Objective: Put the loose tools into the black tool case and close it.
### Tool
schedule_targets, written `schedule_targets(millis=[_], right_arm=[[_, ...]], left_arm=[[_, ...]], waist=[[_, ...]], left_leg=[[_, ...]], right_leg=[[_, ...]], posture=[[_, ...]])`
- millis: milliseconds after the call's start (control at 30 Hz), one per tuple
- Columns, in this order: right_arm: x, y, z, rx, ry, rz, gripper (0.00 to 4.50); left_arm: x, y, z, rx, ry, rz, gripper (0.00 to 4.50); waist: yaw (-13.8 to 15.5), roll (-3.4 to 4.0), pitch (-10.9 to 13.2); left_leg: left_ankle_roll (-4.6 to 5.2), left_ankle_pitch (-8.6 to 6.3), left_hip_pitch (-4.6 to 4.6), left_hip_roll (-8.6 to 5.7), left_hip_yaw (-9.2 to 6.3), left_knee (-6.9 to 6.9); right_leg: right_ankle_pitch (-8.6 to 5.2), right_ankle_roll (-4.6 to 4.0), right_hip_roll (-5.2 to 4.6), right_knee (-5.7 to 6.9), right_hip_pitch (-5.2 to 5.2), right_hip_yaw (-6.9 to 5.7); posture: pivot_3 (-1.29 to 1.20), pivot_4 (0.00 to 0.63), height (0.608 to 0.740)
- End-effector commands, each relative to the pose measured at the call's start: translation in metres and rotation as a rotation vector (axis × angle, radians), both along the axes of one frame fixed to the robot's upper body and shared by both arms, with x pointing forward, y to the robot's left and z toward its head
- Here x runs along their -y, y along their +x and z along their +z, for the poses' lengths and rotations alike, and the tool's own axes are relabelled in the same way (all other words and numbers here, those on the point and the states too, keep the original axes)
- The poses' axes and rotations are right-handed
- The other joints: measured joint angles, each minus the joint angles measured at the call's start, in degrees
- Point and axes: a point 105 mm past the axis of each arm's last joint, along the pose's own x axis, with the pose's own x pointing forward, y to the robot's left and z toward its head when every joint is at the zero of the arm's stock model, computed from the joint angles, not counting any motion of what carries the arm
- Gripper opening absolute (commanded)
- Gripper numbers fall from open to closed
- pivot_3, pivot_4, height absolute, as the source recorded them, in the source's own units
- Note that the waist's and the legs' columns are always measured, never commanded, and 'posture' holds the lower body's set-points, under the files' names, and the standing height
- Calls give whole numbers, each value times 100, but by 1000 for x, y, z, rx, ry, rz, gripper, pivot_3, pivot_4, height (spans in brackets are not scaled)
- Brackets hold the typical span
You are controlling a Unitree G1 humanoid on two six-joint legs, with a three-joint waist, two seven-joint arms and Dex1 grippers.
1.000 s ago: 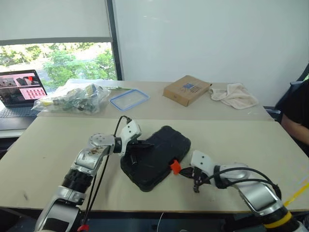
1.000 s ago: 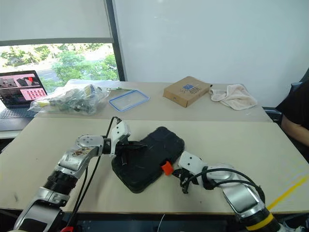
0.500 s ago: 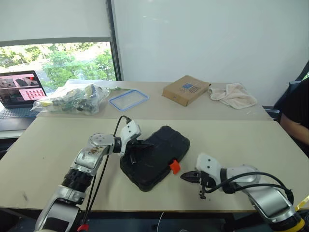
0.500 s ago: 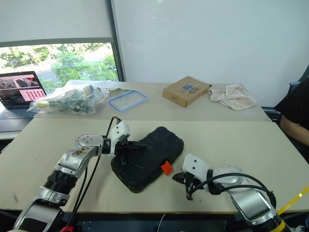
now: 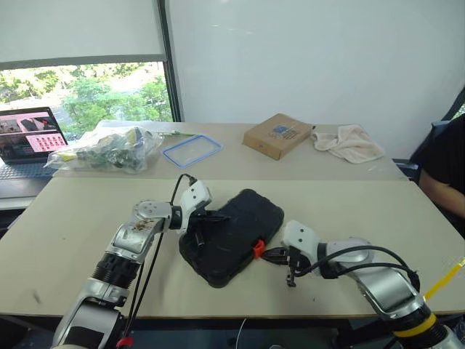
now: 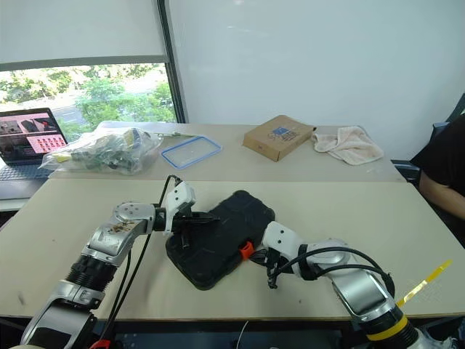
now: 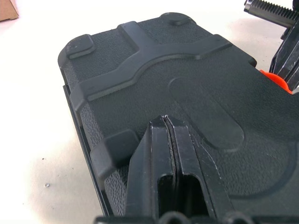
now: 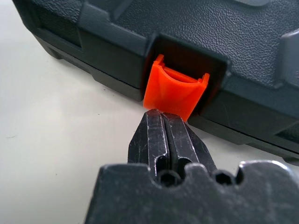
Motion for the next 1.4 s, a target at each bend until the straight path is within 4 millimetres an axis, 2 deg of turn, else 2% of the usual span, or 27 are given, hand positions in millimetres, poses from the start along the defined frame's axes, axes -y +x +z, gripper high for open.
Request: schedule_targets(millis=[33, 233, 367, 633, 733, 867, 967, 1000, 1100, 1133, 1167, 1233, 1300, 1333, 1400], right_arm=[[-9, 6, 19, 78, 37, 18, 0], [-14, 13, 14, 73, 71, -6, 0], [-20, 17, 19, 92, 111, -12, 0], [-21, 14, 24, 107, 132, 7, 0], [-12, 9, 23, 99, 119, 13, 0], [13, 0, 25, 84, 142, -16, 0], [38, -11, 39, 100, 250, -37, 770], [49, -13, 43, 144, 261, -46, 1136], [68, -20, 41, 210, 238, -27, 2143], [70, -25, 42, 233, 247, 22, 2143], [74, -30, 42, 260, 254, 51, 2820], [85, -33, 37, 257, 243, 65, 3271], [94, -33, 34, 246, 234, 61, 3951], [97, -32, 34, 253, 239, 60, 4388], [103, -29, 29, 255, 223, 48, 4464]], left_arm=[[-6, -5, -33, -112, 68, 36, 49], [-7, -6, -41, -129, 86, 41, 49], [-8, -7, -44, -151, 87, 50, 49], [-21, -12, -57, -192, 112, 72, 49], [-25, -10, -49, -129, 66, 78, 49], [-43, -11, -14, 15, -113, 87, 49], [-84, -31, 3, 62, -157, 107, 730], [-101, -39, 4, 77, -139, 130, 1095], [-135, -57, -2, 92, -55, 192, 2236], [-144, -63, -3, 95, -45, 211, 2236], [-154, -70, -6, 101, -20, 238, 2904], [-173, -84, -14, 101, 18, 299, 3312], [-183, -92, -20, 106, 50, 336, 4018], [-186, -96, -23, 117, 64, 343, 4081], [-185, -101, -26, 141, 81, 347, 4081]], waist=[[-15, 0, 0], [-68, -1, -2], [-69, 0, -2], [-87, 1, -3], [-92, 7, -6], [-90, 21, -14], [-109, 21, -14], [-122, 22, -15], [-118, 22, -12], [-78, 26, -9], [-41, 21, -4], [-7, 16, -1], [31, 12, 3], [51, 9, 6], [77, 9, 6]], left_leg=[[0, 0, 0, 1, 0, 0], [-2, 1, 5, 4, 0, 0], [-2, 1, 5, 6, -1, -1], [-7, 4, 5, 8, 1, -2], [-6, 3, 7, 9, 2, -4], [-7, 3, 6, 8, 2, -15], [-9, 4, 1, 13, 1, -21], [-11, 4, -2, 15, 7, -30], [-18, 8, -14, 8, 11, -65], [-18, 8, -14, 6, 17, -68], [-17, 8, -17, 0, 22, -80], [-10, 4, -23, -1, 20, -79], [-3, -2, -23, -1, 22, -81], [2, -5, -31, -2, 21, -78], [3, -5, -37, -5, 23, -76]], right_leg=[[0, 0, 0, 1, 0, 0], [4, -6, 1, 4, 3, 1], [5, -8, 2, 7, -1, 2], [7, -11, 2, 7, -3, 3], [7, -11, 3, 7, -3, 5], [6, -12, 0, 4, -11, 8], [4, -15, 1, 0, -16, 3], [3, -17, 3, -2, -31, 8], [0, -21, 1, -3, -67, 15], [0, -21, 0, -5, -72, 16], [-2, -17, -6, -9, -75, 17], [-6, -11, -8, -19, -74, 12], [-9, -6, -11, -17, -73, 11], [-10, -4, -17, -18, -75, 4], [-10, -4, -25, -22, -78, 0]], posture=[[0, 150, 740], [0, 150, 740], [0, 150, 740], [0, 150, 740], [0, 150, 740], [0, 150, 740], [0, 150, 740], [0, 150, 740], [0, 150, 740], [0, 150, 740], [0, 150, 740], [0, 150, 740], [0, 150, 740], [0, 150, 740], [0, 150, 740]])
